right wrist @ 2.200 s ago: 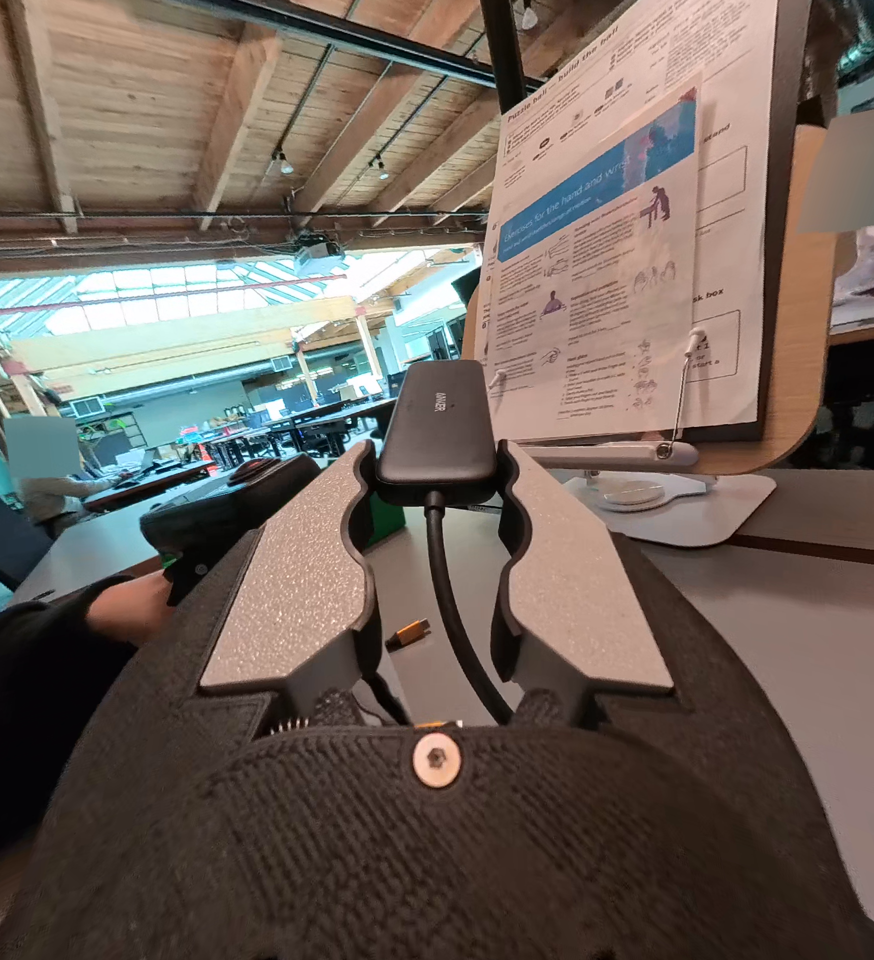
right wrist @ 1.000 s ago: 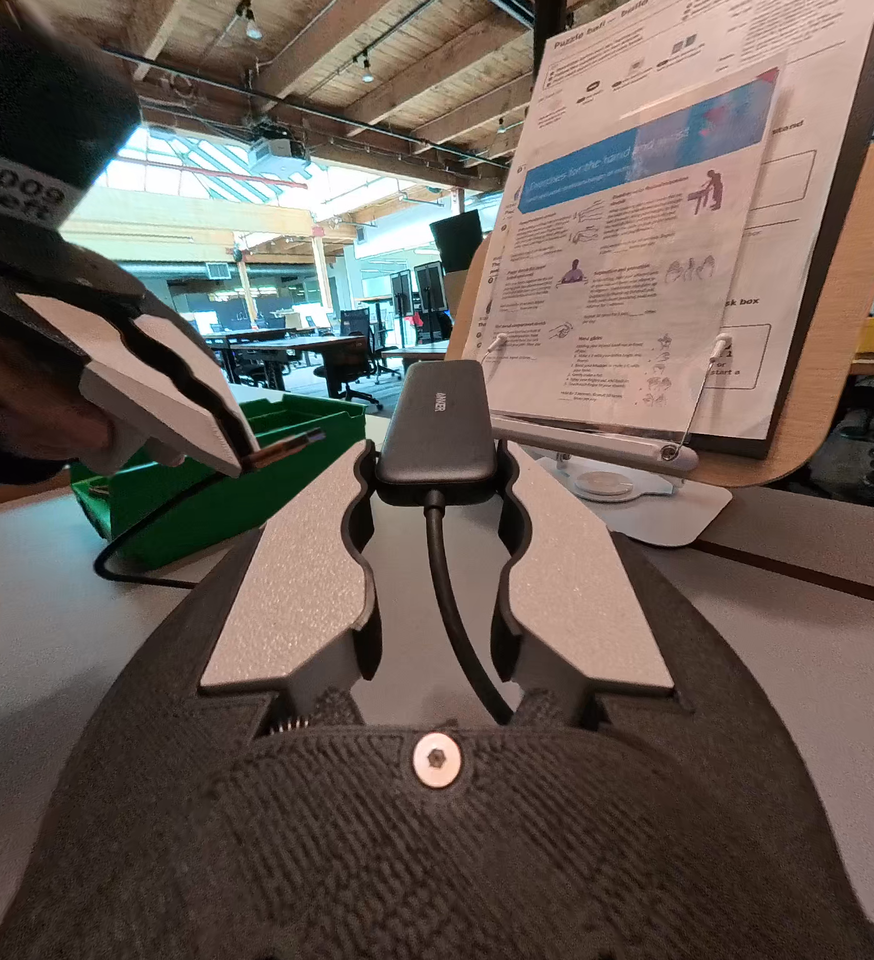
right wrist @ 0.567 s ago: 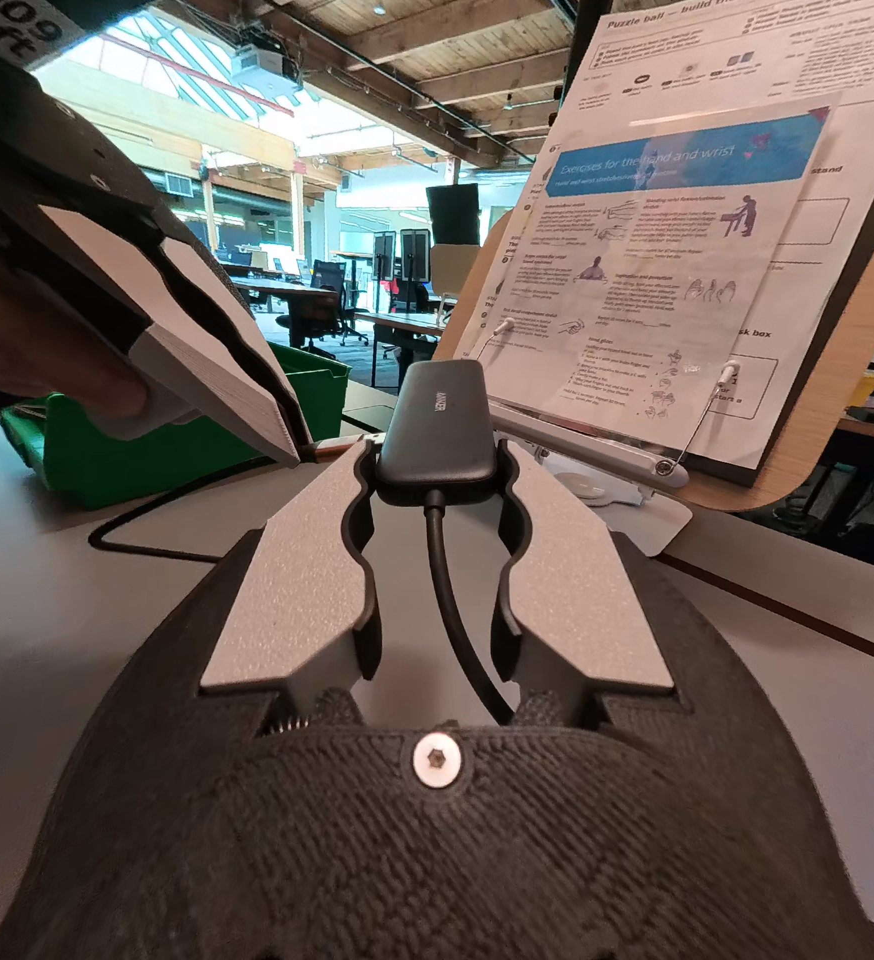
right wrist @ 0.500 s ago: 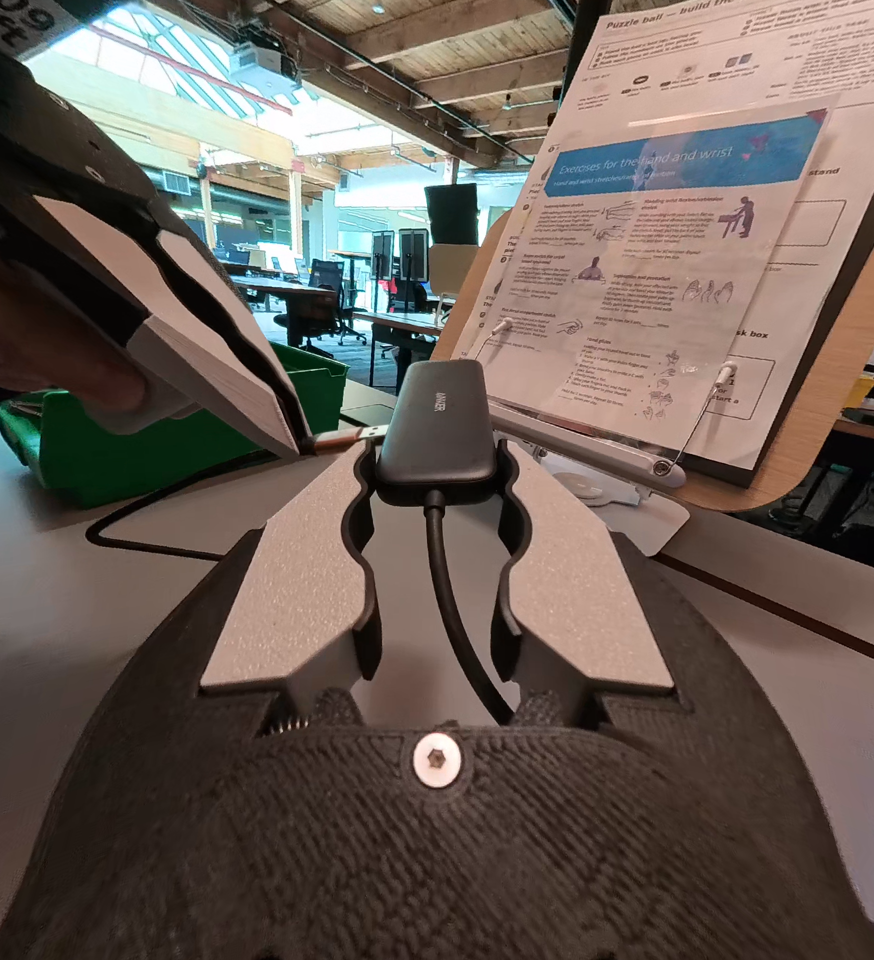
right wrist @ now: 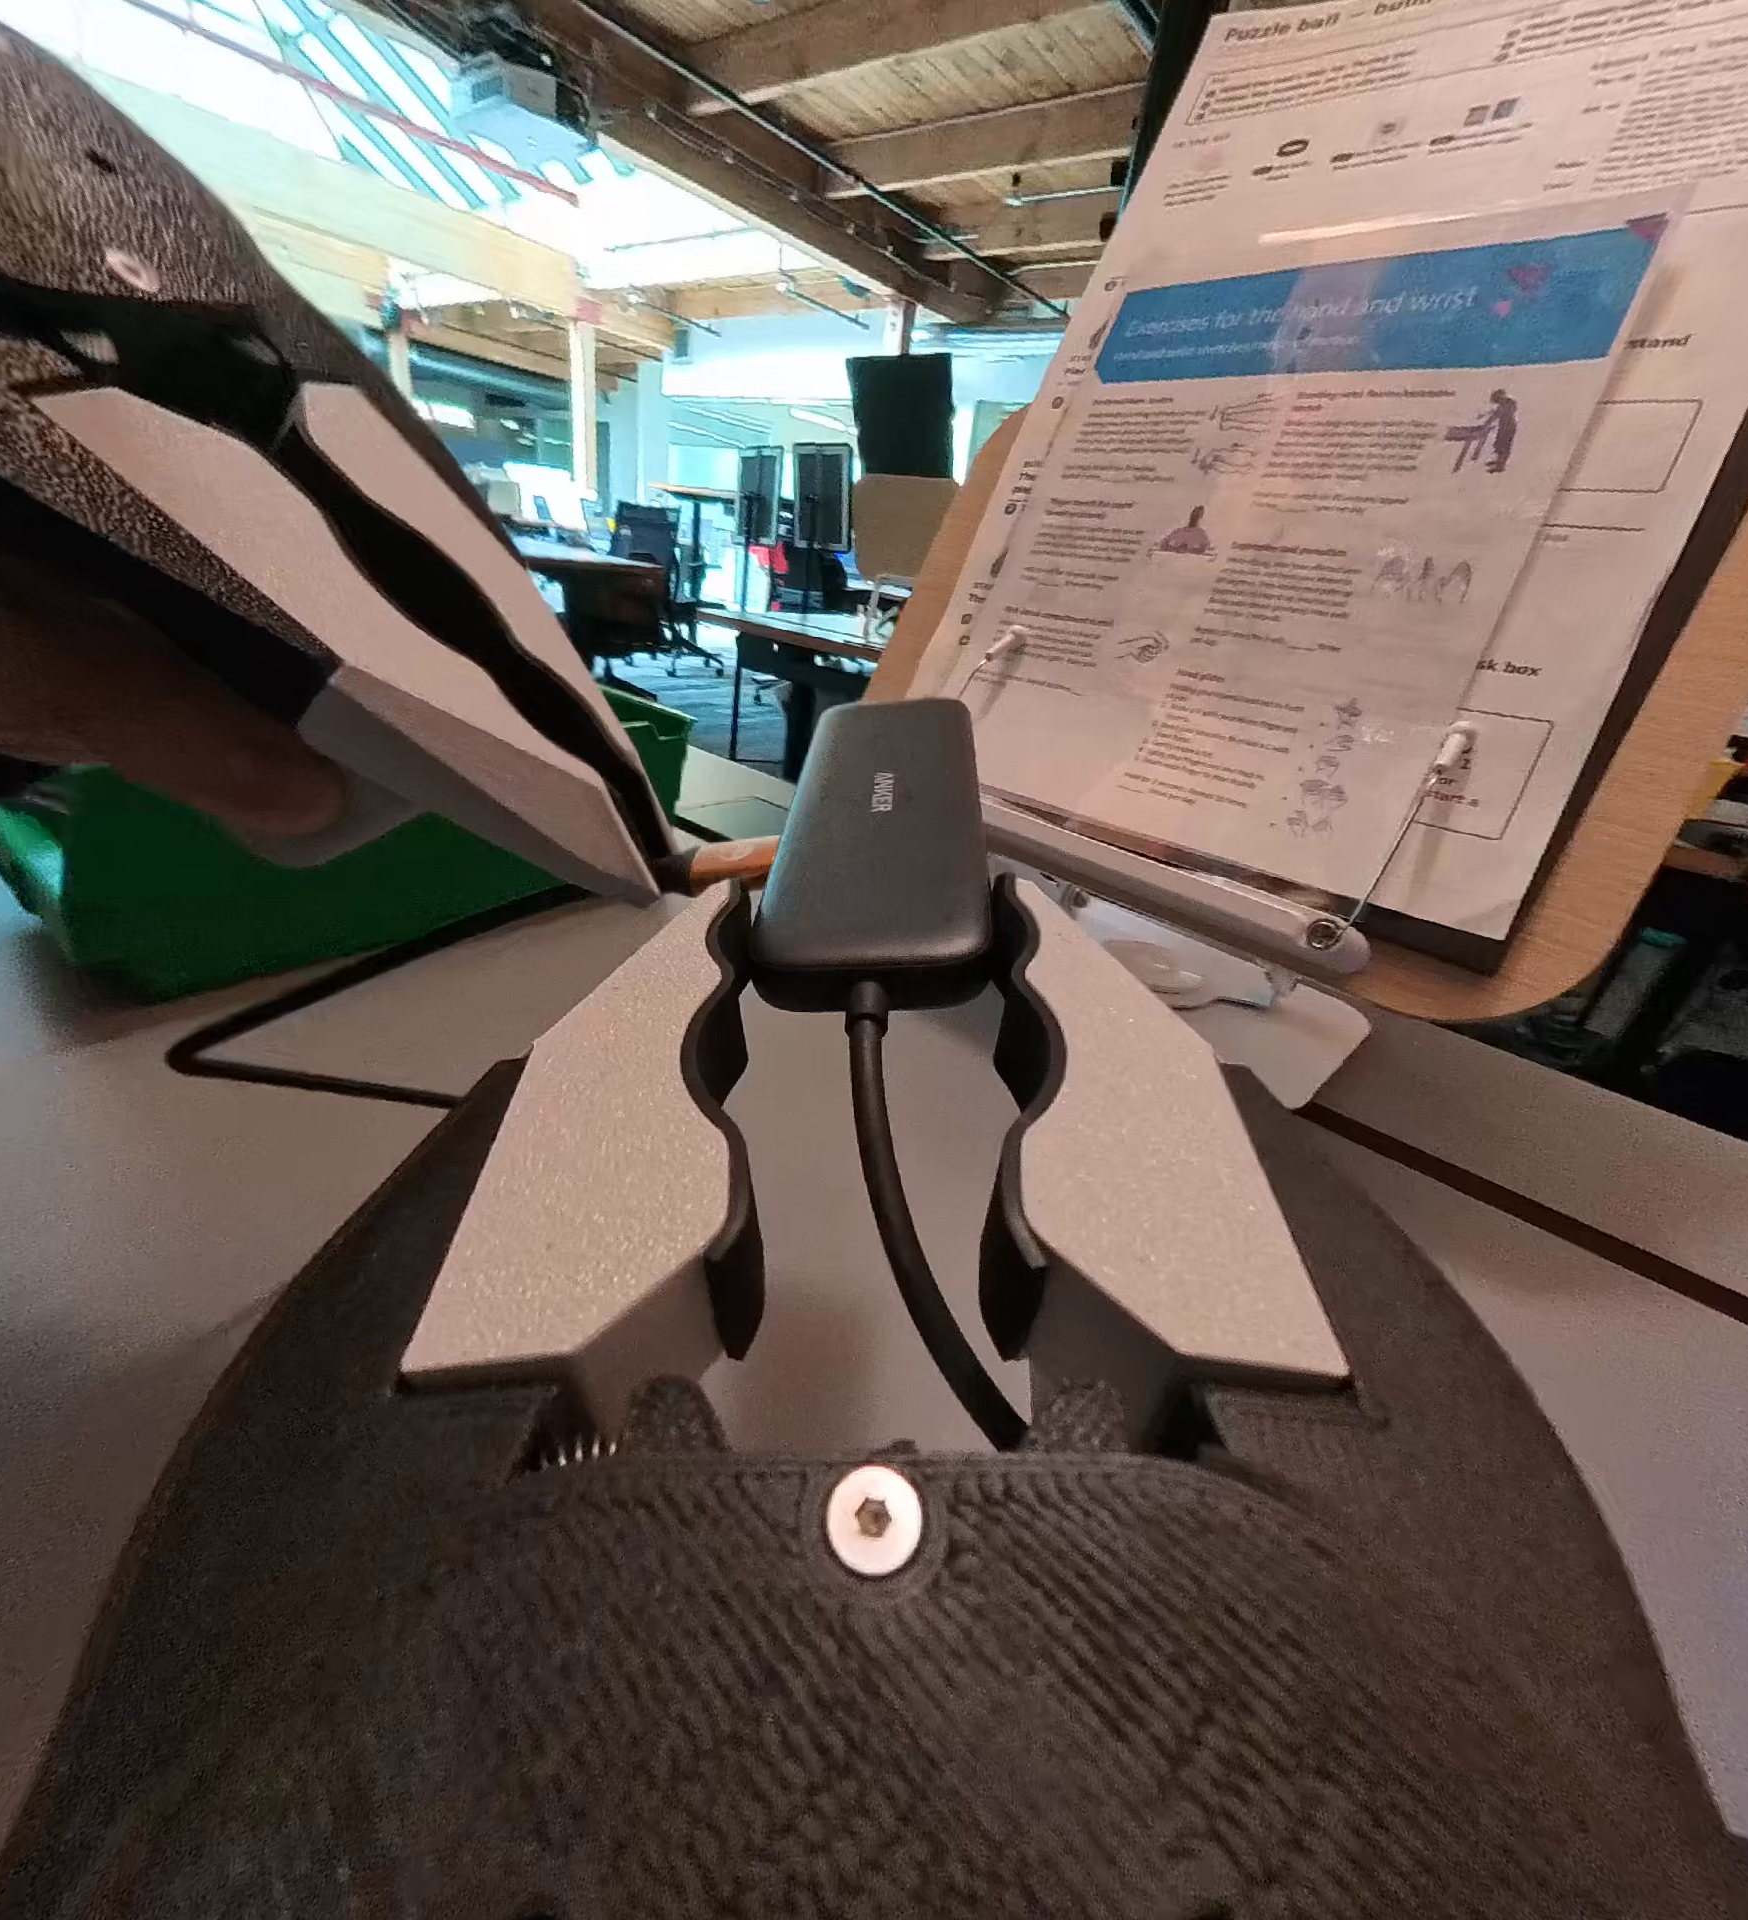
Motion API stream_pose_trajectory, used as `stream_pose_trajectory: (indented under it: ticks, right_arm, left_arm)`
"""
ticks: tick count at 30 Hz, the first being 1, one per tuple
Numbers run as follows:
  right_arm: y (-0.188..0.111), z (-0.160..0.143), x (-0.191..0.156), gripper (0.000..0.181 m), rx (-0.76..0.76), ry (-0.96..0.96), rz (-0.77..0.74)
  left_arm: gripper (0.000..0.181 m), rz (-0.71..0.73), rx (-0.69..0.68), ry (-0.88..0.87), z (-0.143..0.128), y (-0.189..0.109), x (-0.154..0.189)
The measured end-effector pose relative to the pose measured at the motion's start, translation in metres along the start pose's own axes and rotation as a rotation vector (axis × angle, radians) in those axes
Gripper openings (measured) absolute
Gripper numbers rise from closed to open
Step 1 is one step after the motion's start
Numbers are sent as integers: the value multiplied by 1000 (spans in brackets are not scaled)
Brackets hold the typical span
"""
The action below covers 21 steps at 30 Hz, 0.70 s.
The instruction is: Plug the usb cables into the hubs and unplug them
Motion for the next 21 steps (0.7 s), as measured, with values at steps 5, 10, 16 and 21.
stream_pose_trajectory:
  ticks: [5, 10, 16, 21]
  right_arm:
    - [0, -2, 2, 46, -2, 24, -16]
    - [-4, 6, 7, 45, 26, 5, -54]
    - [-9, 5, 19, 45, 35, 79, -55]
    - [-10, 6, 20, 45, 35, 74, -44]
  left_arm:
    - [3, -16, 54, -7, 2, 0, -3]
    - [21, -70, 144, -26, 6, -10, -5]
    - [34, 168, 4, -102, -38, -94, -59]
    - [34, 334, -444, -324, -157, -137, -115]
Point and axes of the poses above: each gripper's, where its closed fingertips meet, y out along the fingers, z out of its top, x = y × z across the jaws, the point moved 6 cm from there along -y, back along the fingers, and after that the axes turned 4 degrees about y, right-handed, at the moved point
